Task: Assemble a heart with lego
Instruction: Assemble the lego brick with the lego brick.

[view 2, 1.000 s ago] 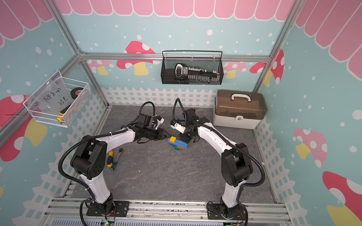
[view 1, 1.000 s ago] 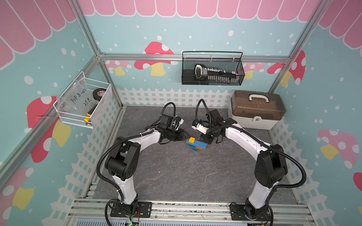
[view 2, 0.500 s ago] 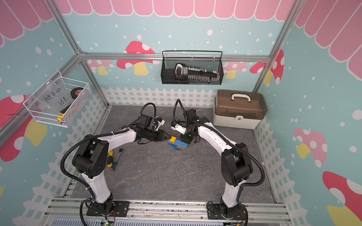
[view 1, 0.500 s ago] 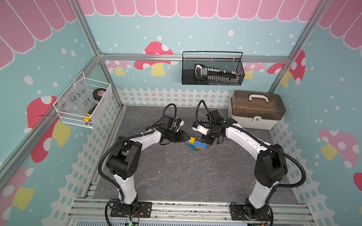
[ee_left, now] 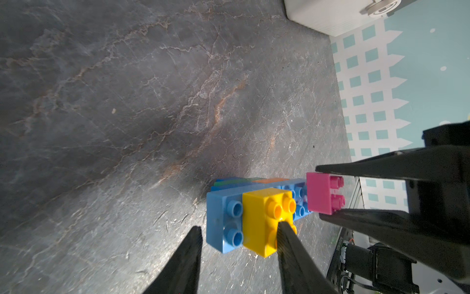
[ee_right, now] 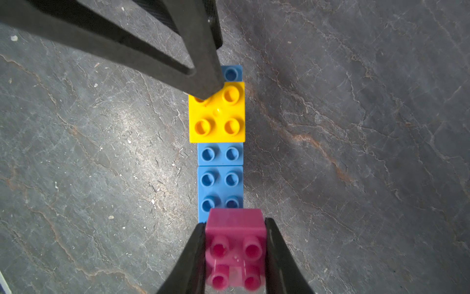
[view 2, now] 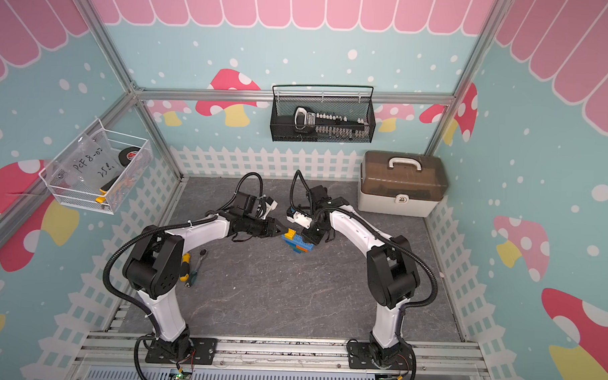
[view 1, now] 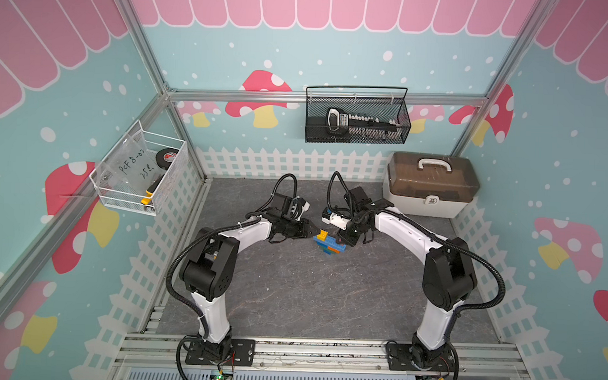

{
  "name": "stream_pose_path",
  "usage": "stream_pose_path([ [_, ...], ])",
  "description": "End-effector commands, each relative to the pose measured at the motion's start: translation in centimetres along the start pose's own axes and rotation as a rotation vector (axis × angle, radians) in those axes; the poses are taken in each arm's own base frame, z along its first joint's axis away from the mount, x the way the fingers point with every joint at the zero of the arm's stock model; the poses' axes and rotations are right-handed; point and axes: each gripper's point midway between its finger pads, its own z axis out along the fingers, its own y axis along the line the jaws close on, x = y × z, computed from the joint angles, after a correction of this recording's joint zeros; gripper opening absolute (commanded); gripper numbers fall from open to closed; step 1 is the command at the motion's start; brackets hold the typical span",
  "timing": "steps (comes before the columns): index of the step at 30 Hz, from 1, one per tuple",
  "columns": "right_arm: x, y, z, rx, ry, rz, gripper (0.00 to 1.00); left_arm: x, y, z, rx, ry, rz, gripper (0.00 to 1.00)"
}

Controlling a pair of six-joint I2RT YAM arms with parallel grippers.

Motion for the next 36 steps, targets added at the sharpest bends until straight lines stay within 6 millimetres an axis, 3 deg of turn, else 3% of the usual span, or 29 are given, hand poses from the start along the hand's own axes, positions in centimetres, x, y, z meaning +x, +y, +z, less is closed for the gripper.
stream_pose_path([
  [1, -0.1, 0.3, 0.2, -0.038, 0.007, -0.011, 0.24, -0.3, 0.2, 0.5, -0.001, 0.008, 0.017, 0.45],
  [13, -0.3, 0.3, 0.2, 0.016, 0.054, 0.059, 0.23, -0.3, -0.1, 0.5, 0.009, 0.011, 0.021, 0.43],
  [17, -0.6, 0.0, -0.7, 0.05, 0.064, 0.147, 0.23, -0.4, -0.5, 0.2, 0.016, 0.003, 0.025, 0.43],
  [21, -0.8, 0.9, -1.3, 0.062, 0.066, 0.171, 0.23, -0.5, -0.7, -0.1, 0.021, -0.004, 0.024, 0.43],
  [26, -1.0, 2.2, -0.8, 0.066, 0.079, 0.157, 0.23, -0.5, -0.8, 0.0, 0.023, -0.002, 0.024, 0.43],
  [36, 0.3, 1.9, 0.2, 0.099, 0.137, 0.157, 0.23, -0.5, -0.7, 0.1, 0.021, -0.001, 0.021, 0.43],
])
